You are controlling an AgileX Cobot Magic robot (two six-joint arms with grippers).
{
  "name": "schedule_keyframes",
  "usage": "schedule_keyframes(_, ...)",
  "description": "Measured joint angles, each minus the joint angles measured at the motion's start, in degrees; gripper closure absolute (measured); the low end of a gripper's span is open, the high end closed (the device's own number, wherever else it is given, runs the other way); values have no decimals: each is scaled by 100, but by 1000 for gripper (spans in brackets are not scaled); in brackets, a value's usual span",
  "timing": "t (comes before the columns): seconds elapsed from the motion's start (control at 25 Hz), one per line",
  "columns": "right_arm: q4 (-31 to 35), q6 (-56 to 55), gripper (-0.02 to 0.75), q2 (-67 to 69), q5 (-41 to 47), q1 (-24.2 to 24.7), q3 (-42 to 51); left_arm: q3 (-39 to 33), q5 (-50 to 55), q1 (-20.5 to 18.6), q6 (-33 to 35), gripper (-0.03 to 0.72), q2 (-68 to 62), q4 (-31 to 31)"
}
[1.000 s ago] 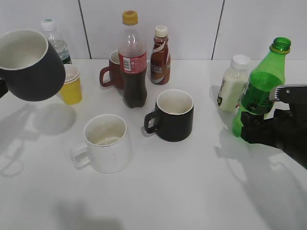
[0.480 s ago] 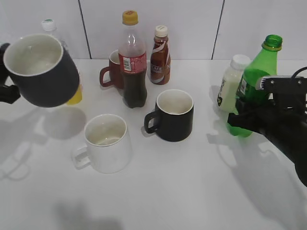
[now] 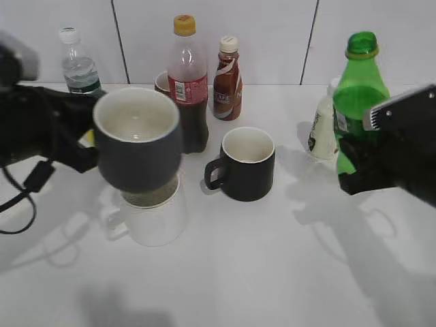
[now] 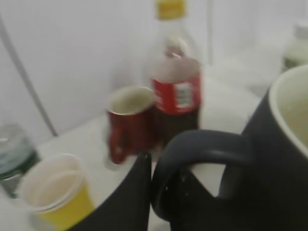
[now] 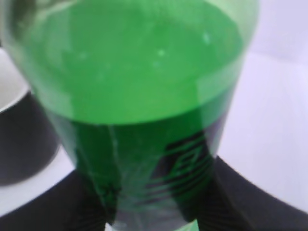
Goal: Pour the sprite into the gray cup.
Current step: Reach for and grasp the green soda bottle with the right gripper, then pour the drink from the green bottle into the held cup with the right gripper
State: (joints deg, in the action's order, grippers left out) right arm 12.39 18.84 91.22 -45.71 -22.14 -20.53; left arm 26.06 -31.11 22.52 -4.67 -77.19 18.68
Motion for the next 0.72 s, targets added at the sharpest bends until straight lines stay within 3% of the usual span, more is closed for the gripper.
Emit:
schedule_keyframes(0.2, 189, 1889, 393, -973, 1378, 0, -419, 724, 1035, 910, 0, 622, -12, -137)
schedule_keyframes(0.32, 253, 2858, 393, -1155, 1726, 0, -735, 1085, 1246, 1272, 0, 623, -142, -232)
schedule_keyframes(0.72, 248, 4864, 393, -1181, 1901, 0, -1313, 2087, 1876, 1811, 0, 623, -935, -565)
